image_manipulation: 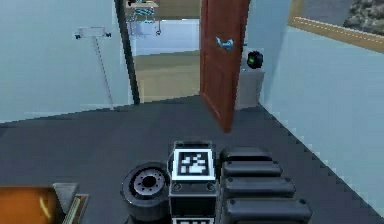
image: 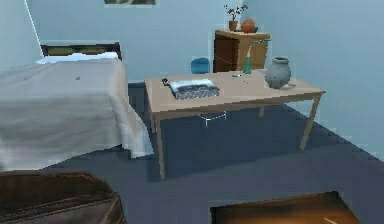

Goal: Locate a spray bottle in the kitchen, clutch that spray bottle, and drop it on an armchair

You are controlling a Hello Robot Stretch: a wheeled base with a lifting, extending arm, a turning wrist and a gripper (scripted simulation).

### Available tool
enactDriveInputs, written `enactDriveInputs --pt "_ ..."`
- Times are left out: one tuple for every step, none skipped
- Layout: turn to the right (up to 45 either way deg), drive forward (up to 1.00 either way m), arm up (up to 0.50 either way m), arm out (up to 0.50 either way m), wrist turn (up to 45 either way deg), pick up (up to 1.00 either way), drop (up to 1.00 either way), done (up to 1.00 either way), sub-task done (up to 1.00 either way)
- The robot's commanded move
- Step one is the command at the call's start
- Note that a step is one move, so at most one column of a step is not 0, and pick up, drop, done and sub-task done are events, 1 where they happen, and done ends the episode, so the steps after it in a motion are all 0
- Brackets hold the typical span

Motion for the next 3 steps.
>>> enactDriveInputs --pt "-45.0 0.00 0.00 0.00 0.0 0.00 0.00 0.00 0.00" --pt "-45.0 0.00 0.00 0.00 0.0 0.00 0.00 0.00 0.00" --pt "-24.0 0.00 0.00 0.00 0.0 0.00 0.00 0.00 0.00"
